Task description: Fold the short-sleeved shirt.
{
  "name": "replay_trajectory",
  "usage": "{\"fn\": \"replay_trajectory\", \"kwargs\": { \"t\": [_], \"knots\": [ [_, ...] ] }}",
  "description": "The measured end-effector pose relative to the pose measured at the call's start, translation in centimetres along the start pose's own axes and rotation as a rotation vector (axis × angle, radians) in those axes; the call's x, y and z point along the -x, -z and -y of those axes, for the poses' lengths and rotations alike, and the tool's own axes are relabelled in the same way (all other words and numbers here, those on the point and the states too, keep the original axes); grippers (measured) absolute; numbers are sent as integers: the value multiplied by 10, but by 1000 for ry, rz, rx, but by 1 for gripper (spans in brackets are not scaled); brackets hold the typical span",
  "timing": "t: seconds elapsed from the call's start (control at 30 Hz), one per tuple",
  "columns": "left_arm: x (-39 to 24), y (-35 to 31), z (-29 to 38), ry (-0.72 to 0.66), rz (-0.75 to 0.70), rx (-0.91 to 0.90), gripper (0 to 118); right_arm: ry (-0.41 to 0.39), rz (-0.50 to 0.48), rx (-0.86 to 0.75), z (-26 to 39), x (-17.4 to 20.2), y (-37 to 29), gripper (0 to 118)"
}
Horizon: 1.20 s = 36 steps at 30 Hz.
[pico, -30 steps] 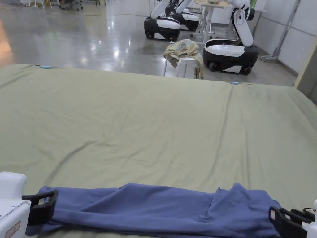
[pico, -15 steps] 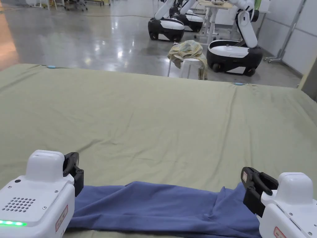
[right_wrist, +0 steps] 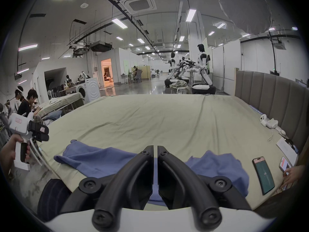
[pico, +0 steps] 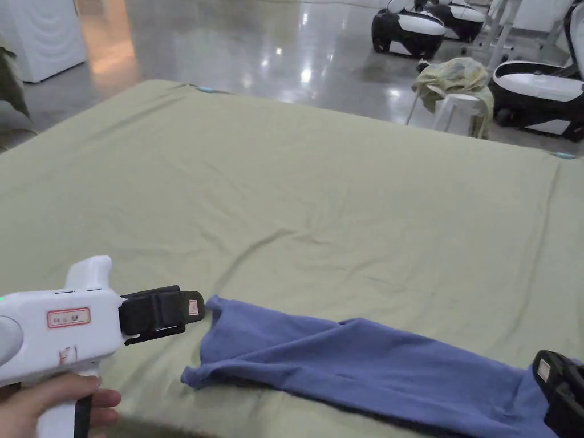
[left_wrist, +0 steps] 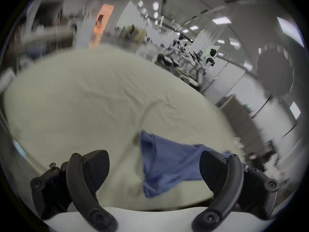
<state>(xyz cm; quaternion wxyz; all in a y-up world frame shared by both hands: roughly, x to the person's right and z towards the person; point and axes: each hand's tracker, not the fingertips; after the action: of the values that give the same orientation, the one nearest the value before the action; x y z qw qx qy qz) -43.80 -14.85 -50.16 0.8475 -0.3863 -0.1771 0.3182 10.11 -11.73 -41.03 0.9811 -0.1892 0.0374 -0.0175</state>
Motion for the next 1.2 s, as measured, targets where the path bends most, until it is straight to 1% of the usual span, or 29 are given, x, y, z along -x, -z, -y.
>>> {"fn": "replay_trajectory", "kwargs": {
  "t": [0.03,0.07,0.13,0.17,0.2,0.23,0.3,0.37,0.4,0.47,0.5,0.53,0.57,0.6,0.63,0.67,0.7,0.73,0.77,0.8,0.9,1.0,1.1,1.13,1.17,1.2],
  "knots": [
    [16,7,0,-82,68,41,108,3,-6,8,2,6,2,6],
    [28,14,1,-127,122,77,108,8,-12,14,4,11,3,6],
    [55,43,7,-249,258,207,107,22,-24,25,6,21,5,6],
    [65,56,13,-298,288,246,108,25,-25,29,7,24,6,6],
    [76,70,19,-338,272,276,108,28,-24,31,7,27,6,6],
    [79,82,27,-360,297,254,108,30,-23,32,7,30,6,6],
    [76,90,27,-372,423,161,108,33,-21,34,6,34,6,6],
    [65,110,22,-433,436,189,107,39,-14,40,6,37,7,6],
    [61,121,23,-448,463,191,105,42,-12,45,7,38,8,6],
    [51,140,25,-435,500,218,103,42,-6,58,7,39,10,6],
    [62,152,17,-407,499,232,91,38,-1,61,6,40,10,6],
    [54,152,15,-339,466,249,14,35,3,61,6,40,10,6],
    [44,149,13,-253,374,269,8,37,7,59,5,39,8,6],
    [32,144,11,-161,246,281,8,41,8,54,5,39,6,6],
    [21,143,14,-62,56,306,8,44,10,52,5,39,6,6],
    [15,142,20,-23,13,299,8,46,11,54,6,39,6,6],
    [12,133,18,-22,123,253,8,49,12,57,7,38,5,6],
    [6,123,14,-41,71,231,8,51,13,61,8,37,5,6],
    [7,119,14,-42,57,199,8,52,13,63,9,37,4,6],
    [4,110,10,-11,20,153,8,55,13,62,10,36,3,6],
    [-11,79,-10,131,-173,42,8,85,1,49,12,33,-4,6],
    [-29,64,-21,258,-335,-3,8,97,-12,35,13,30,-9,6],
    [-72,65,-9,412,-385,-2,8,101,-21,22,14,26,-13,6],
    [-94,69,2,496,-395,-19,8,106,-24,17,14,23,-14,6],
    [-115,72,14,554,-387,-22,8,112,-23,14,15,21,-16,6],
    [-137,83,30,561,-352,34,8,123,-21,11,15,18,-18,6]
  ]
}}
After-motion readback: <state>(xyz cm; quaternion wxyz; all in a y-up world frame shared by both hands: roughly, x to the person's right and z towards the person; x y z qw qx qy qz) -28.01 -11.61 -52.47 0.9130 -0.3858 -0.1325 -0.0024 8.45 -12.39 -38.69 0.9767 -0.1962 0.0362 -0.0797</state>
